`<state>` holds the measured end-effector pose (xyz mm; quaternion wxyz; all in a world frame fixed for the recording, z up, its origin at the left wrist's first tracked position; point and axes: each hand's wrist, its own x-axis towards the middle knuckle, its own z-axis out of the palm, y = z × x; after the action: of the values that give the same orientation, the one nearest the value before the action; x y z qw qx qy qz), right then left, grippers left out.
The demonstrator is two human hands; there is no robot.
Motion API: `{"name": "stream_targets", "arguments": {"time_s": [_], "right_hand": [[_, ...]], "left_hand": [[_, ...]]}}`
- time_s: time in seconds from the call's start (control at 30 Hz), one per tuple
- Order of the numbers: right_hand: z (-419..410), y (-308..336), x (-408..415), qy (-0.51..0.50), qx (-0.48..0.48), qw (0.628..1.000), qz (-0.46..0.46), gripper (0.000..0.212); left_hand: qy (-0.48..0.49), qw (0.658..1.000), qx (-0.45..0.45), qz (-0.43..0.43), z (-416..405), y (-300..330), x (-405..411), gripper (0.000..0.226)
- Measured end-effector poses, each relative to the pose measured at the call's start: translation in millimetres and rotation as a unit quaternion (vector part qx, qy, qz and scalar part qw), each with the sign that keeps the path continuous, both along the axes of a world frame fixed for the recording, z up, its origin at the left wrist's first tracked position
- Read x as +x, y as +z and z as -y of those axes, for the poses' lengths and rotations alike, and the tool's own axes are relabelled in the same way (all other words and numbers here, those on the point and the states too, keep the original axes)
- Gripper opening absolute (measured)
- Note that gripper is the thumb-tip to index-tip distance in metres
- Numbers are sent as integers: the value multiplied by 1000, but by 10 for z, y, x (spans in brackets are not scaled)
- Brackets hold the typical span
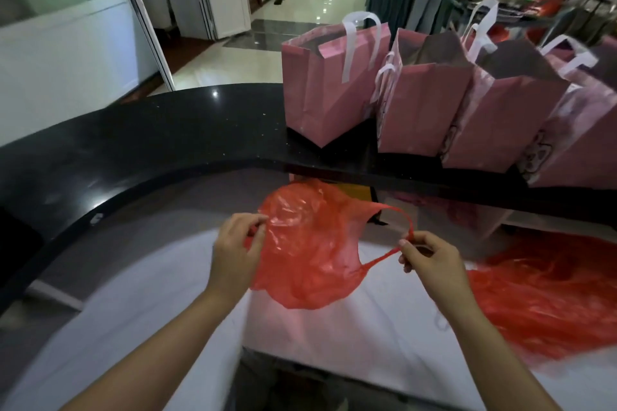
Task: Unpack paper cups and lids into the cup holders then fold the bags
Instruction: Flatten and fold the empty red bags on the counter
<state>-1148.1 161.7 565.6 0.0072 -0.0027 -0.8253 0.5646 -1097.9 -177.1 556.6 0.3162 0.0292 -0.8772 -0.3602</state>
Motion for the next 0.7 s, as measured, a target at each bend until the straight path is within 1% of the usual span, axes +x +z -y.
{"name": "stream_targets", "arguments": {"time_s": [0.1,0.17,0.23,0.3,0.37,0.4,0.5,0.7], "right_hand": [[90,-19,74,8,5,1000,15,10],[118,-89,129,0,12,999,38,11],[112,-194,188,-8,14,998,64,12],[84,-302,251,-8,20,996,83,13],[66,-391,305,-5,28,995,94,14],[64,-427,328,-2,34,995,97,14],[71,-495,374,8,45,994,101,15],[101,-541,387,15,46,994,97,16]], "left_hand": [[-56,995,-76,19,-264,-207,83,16],[-73,992,-87,63,-370,-365,160,20],[-72,991,-55,96,-410,-507,273,23],[-39,992,28,118,-407,-607,404,27],[4,982,120,145,-361,-672,534,29],[15,977,148,155,-327,-701,586,28],[14,971,155,183,-223,-784,696,21],[3,961,144,238,-195,-936,740,18]]}}
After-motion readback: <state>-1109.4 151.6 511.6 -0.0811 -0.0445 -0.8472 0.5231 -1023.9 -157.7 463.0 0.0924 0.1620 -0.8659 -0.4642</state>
